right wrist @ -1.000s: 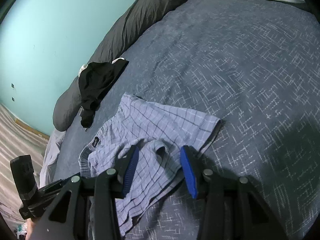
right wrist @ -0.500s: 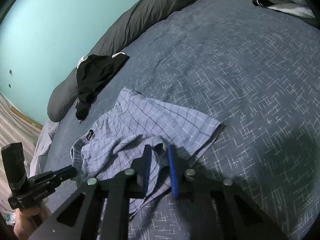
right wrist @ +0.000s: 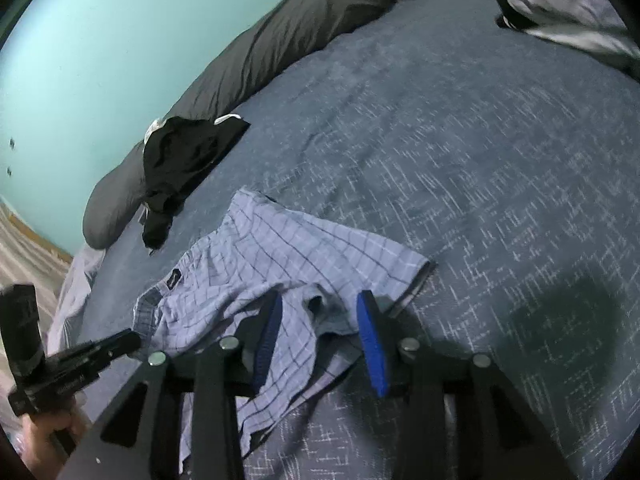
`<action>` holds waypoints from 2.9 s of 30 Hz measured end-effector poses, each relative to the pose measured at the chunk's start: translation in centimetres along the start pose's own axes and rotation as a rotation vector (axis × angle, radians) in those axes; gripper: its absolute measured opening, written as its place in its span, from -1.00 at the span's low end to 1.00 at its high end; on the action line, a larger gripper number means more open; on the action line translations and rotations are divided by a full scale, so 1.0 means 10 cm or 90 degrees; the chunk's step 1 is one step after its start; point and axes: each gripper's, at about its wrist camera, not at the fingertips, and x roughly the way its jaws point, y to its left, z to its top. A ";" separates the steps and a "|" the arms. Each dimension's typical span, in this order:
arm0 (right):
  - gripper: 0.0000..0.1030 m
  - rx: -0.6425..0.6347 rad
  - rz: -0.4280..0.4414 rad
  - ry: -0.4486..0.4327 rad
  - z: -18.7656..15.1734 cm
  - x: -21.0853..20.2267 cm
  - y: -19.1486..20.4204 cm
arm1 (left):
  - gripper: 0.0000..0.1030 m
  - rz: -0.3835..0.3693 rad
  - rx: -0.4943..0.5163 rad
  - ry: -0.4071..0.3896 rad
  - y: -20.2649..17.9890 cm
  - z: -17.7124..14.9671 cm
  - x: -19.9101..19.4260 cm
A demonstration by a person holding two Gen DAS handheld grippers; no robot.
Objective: Fold clothes
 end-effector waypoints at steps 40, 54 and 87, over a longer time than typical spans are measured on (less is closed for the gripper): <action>-0.95 0.035 0.044 -0.041 0.06 -0.17 -0.27 | -0.94 -0.045 -0.055 -0.007 0.03 1.47 0.43; -0.95 0.059 0.036 -0.025 0.07 -0.10 -0.48 | -0.93 -0.046 -0.058 0.054 -0.15 1.73 1.16; -0.95 0.074 0.039 -0.022 0.05 -0.11 -0.51 | -0.80 -0.120 -0.057 0.043 0.04 1.53 1.17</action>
